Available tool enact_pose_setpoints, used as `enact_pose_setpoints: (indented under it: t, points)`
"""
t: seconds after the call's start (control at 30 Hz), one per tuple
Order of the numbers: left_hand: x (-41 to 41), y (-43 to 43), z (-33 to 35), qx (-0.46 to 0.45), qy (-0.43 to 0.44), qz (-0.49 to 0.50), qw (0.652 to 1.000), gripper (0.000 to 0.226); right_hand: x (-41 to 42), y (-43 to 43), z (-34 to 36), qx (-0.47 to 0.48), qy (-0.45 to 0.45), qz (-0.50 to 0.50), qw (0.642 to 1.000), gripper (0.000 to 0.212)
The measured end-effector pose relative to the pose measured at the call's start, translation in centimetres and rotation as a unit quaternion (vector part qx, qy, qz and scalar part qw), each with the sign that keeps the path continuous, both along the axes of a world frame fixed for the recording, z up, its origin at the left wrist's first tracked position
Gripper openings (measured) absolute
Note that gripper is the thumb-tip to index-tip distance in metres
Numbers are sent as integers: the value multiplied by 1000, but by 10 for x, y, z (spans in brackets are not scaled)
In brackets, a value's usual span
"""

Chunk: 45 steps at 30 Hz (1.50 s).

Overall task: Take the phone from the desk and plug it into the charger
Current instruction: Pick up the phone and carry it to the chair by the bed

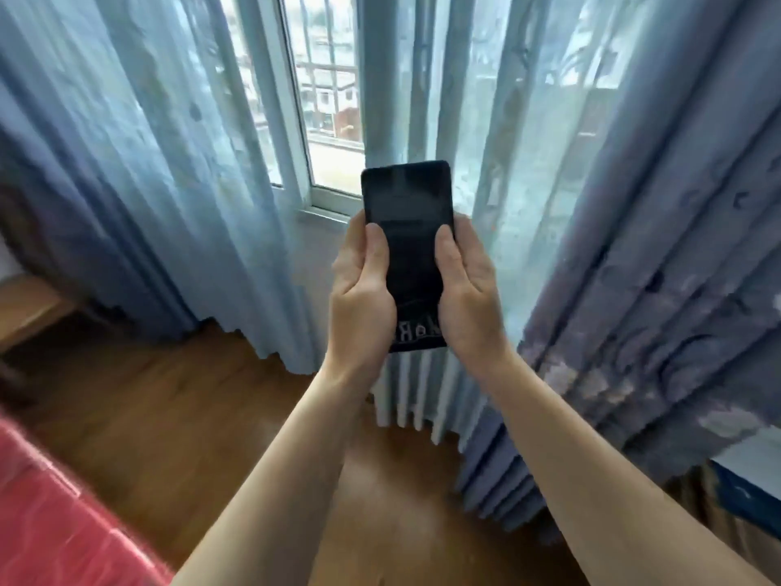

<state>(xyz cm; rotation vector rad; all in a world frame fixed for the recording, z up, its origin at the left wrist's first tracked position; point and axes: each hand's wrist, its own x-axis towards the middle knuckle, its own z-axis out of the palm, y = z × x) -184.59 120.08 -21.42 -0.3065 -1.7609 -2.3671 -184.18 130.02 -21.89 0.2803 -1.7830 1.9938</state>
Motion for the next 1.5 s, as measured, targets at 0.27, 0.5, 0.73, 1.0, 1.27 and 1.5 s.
enact_pose_setpoints:
  t: [0.27, 0.5, 0.73, 1.0, 1.27, 1.5]
  points:
    - [-74, -106, -19, -8, -9, 148, 989, 32, -98, -106, -14, 6, -16, 158, 987, 26]
    - [-150, -138, -21, -33, -9, 253, 967, 39, -192, -146, -20, -2, -28, 254, 967, 24]
    - [-235, -159, -10, -25, 13, 351, 936, 41, -294, -175, -8, 1, -8, 342, 940, 28]
    - [-278, -248, -28, -49, -21, 475, 878, 46, -354, -277, -21, 16, -19, 454, 891, 30]
    - [-332, -392, -36, -25, -48, 534, 844, 67, -410, -425, -22, 46, -2, 501, 864, 29]
    - [-384, -519, -18, -35, -58, 554, 830, 69, -463, -550, -2, 66, -3, 507, 859, 31]
